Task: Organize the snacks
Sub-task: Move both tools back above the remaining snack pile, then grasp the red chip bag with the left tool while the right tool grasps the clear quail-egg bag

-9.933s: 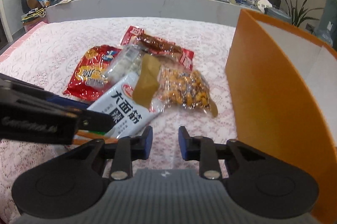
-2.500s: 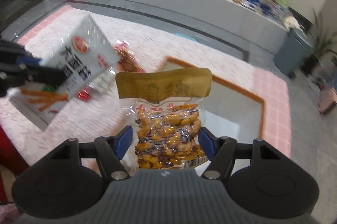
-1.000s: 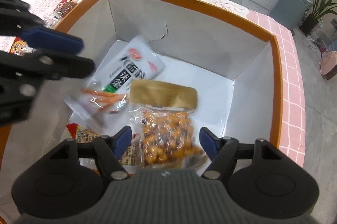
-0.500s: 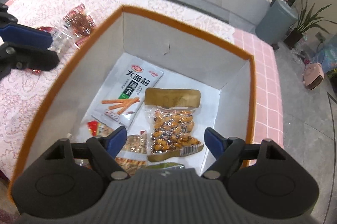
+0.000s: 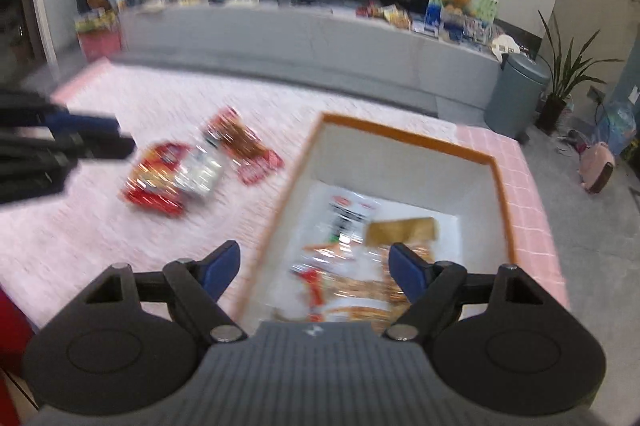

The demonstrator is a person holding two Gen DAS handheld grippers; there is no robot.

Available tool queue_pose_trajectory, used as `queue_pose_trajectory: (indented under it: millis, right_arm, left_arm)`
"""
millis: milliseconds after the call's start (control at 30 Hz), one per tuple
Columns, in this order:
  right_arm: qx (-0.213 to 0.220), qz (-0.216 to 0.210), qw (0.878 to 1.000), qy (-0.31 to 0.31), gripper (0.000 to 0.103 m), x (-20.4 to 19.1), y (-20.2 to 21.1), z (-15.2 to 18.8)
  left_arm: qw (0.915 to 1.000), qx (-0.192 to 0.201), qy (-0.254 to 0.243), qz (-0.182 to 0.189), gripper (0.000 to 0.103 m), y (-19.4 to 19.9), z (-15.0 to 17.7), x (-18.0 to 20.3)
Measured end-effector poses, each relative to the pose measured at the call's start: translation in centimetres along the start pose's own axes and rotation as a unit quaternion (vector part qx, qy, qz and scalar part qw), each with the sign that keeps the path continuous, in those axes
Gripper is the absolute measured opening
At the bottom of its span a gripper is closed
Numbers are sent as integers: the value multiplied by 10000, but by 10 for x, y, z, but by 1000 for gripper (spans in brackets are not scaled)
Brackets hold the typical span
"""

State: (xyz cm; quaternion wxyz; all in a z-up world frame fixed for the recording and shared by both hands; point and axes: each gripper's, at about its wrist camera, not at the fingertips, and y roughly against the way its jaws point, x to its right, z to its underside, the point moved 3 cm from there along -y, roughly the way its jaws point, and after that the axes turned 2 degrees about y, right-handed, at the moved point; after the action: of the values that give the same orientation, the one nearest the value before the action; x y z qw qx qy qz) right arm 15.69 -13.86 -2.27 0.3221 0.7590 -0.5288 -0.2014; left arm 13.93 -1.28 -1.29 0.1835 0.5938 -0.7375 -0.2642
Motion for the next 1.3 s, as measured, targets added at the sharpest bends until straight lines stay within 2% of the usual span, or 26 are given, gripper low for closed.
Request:
queue_pose_trajectory:
  millis: [233,433,567,767,833,1167,1300]
  right_arm:
    - [572,-17,9982,171,80,-65,7,10]
    - [875,408,9953,18,82,-99,2,26]
    - [681,216,9972,-229,85,-110,-10,34]
    - [449,229,9984,-240,87,-127,-35,38]
    - [389,235,9987,-235,87,-129,-42,38]
    - [261,320,9988,-279,87,-129,-87,23]
    - [223,269,9991,-240,82,-125,-107,13]
  left_arm:
    - [9985,143,523,51,29,19,26,-33]
    - [9949,-1,1004,-13,29,20,57,-62]
    - [9920,-185,1247,9,29,14,72,-76]
    - [9896,-325,1398,114,35,5,88,-90]
    - [9885,-373,1457,121,41,0,91,-96]
    - [9824,-587,1752,269,41,-36,82,-120]
    - [9805,-686,1819,301,42,-59,74,-127]
